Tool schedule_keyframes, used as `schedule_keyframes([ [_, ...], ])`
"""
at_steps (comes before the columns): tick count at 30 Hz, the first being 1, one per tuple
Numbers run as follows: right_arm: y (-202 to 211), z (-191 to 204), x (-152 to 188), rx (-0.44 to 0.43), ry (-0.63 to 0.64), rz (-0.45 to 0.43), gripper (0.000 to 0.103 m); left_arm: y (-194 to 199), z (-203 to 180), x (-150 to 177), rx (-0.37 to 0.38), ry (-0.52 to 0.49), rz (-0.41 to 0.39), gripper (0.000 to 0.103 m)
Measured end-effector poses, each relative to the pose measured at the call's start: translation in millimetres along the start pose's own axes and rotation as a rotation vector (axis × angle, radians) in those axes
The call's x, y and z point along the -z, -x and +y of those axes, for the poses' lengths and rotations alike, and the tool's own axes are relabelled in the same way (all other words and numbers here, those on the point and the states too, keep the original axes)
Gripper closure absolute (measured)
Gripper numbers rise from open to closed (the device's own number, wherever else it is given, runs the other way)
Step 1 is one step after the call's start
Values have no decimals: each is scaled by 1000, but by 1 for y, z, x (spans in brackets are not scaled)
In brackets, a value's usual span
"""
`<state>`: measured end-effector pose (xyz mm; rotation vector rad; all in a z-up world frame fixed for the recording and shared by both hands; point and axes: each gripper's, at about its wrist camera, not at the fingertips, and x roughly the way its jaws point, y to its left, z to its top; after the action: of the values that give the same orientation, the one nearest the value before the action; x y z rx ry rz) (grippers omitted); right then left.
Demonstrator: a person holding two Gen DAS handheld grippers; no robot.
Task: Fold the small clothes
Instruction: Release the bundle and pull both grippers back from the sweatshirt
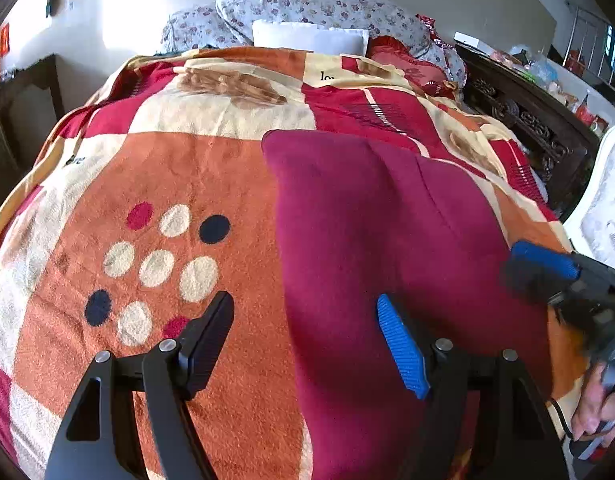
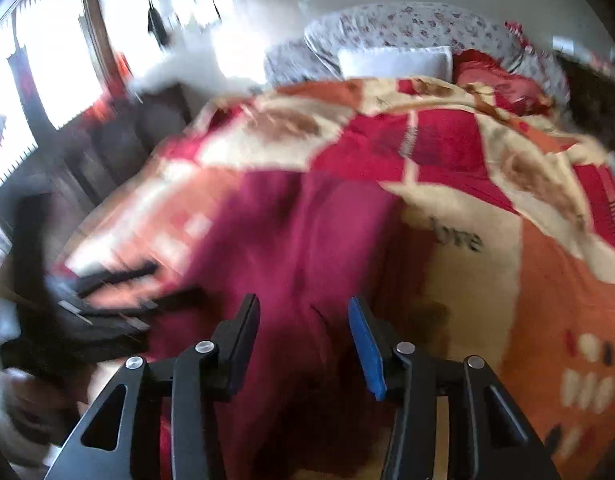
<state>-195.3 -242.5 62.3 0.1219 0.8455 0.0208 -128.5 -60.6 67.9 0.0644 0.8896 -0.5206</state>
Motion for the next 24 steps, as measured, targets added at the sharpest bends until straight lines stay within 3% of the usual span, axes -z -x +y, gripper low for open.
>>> schedule_keyframes([
  [4,-9,-10,17,-8,-46,4,56,-6,-7,-1,-30,-34,-34,24],
  [12,34,-1,25,-16,-89,-83,55,8,-23,8,-92,-75,-96,24],
  [17,64,6,27,51,-103,-153,39,24,-30,14,-108,-81,-131,24],
  [24,84,16,32,113,-86,-195,27,50,-26,24,-118,-23,-167,24],
])
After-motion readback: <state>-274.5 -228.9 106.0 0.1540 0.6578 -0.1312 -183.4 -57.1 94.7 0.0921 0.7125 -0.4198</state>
